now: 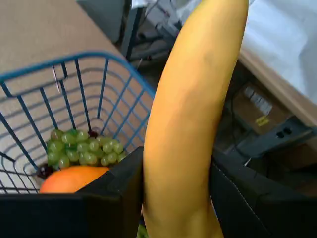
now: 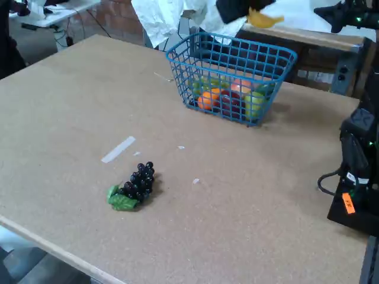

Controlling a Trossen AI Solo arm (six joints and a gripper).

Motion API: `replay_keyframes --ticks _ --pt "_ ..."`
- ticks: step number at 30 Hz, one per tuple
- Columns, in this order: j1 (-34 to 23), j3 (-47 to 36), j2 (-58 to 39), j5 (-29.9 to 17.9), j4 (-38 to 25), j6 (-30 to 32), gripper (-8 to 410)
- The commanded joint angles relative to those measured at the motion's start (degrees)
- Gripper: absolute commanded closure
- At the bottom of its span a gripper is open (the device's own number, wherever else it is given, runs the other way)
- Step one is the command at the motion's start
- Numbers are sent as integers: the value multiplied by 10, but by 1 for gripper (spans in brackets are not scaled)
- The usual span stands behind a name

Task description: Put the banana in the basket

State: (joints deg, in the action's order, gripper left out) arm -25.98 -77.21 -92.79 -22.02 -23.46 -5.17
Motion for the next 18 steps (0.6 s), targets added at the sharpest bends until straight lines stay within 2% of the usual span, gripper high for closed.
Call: replay_keyframes --ticks 1,5,10,14,18 --pt "-7 0 -90 28 17 12 402" --pt "-7 0 -125 52 23 24 402" --pt "-5 0 -154 58 28 28 402" --pt "-5 0 -152 87 37 52 402" --pt "-5 0 -137 97 52 50 396"
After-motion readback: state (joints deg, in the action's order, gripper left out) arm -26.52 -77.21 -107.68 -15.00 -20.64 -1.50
